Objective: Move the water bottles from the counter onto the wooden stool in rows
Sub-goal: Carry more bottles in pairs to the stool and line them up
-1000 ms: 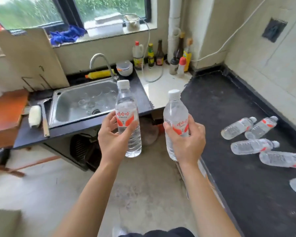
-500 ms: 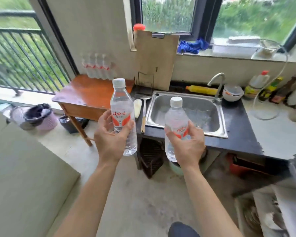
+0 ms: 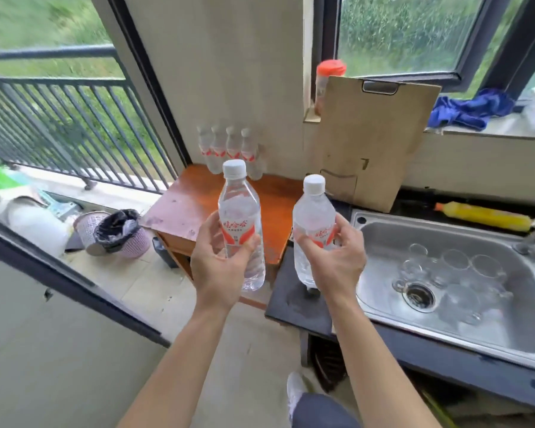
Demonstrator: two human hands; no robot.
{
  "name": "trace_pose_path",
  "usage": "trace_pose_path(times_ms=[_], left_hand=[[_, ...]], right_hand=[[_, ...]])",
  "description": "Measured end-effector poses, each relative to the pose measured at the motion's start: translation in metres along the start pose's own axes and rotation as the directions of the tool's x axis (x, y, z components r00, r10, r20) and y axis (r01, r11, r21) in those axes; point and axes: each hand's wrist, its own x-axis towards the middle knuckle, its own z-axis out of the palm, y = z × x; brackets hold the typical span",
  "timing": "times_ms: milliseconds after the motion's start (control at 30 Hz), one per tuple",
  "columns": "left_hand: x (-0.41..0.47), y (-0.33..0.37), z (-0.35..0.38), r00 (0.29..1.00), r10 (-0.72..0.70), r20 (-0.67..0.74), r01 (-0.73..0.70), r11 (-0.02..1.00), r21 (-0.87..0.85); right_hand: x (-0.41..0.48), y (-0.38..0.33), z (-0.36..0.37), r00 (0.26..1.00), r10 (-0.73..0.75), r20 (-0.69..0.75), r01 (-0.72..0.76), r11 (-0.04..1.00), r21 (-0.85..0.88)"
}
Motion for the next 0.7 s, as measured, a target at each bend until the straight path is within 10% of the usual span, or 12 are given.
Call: trace_pose_path(times_ms=[400, 700], left_hand=[[0.218, -0.06, -0.009, 0.999, -0.051, -0.018, 0.053, 0.996, 0.076], [0.385, -0.16, 0.0, 0.952, -0.097, 0.29, 0.069, 0.992, 0.106]], right_hand=[[0.122, -0.005, 0.182, 0.998, 0.048, 0.04, -0.047, 0.999, -0.019], [0.168, 0.021, 0.302, 0.981, 0.085, -0.176, -0.116, 0.977, -0.179]])
